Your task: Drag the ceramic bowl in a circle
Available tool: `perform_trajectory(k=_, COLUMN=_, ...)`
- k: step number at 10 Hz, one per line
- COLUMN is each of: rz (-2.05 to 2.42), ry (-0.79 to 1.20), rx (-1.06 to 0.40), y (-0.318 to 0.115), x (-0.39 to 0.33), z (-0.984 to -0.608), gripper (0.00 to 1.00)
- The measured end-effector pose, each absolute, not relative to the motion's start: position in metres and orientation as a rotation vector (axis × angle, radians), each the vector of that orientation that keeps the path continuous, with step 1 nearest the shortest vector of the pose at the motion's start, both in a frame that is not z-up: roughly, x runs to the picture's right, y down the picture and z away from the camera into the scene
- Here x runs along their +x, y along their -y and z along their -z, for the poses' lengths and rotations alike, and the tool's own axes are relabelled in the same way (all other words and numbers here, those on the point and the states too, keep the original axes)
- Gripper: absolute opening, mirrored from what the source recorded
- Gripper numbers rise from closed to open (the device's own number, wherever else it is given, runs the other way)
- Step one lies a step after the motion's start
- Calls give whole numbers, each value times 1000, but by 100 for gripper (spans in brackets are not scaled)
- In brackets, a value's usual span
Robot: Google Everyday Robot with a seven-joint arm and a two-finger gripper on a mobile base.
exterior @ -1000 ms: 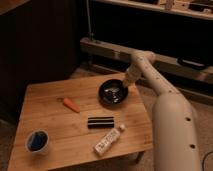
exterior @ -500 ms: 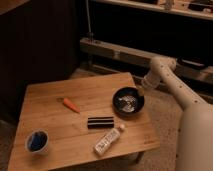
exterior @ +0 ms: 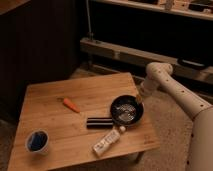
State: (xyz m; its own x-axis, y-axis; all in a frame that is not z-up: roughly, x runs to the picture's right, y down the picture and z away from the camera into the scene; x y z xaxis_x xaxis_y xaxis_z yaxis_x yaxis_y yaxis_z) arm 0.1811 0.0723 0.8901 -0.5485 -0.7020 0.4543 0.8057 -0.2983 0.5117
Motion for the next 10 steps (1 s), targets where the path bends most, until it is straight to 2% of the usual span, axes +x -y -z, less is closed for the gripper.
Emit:
perform_trajectory(k=6, rz=2267, ry=1057, rx=-61, y=-43, x=30, z=-921, gripper=0)
perform_trajectory(k=10, rz=2321, ry=1036, rx=-41, y=-13, x=11, z=-949, gripper=0)
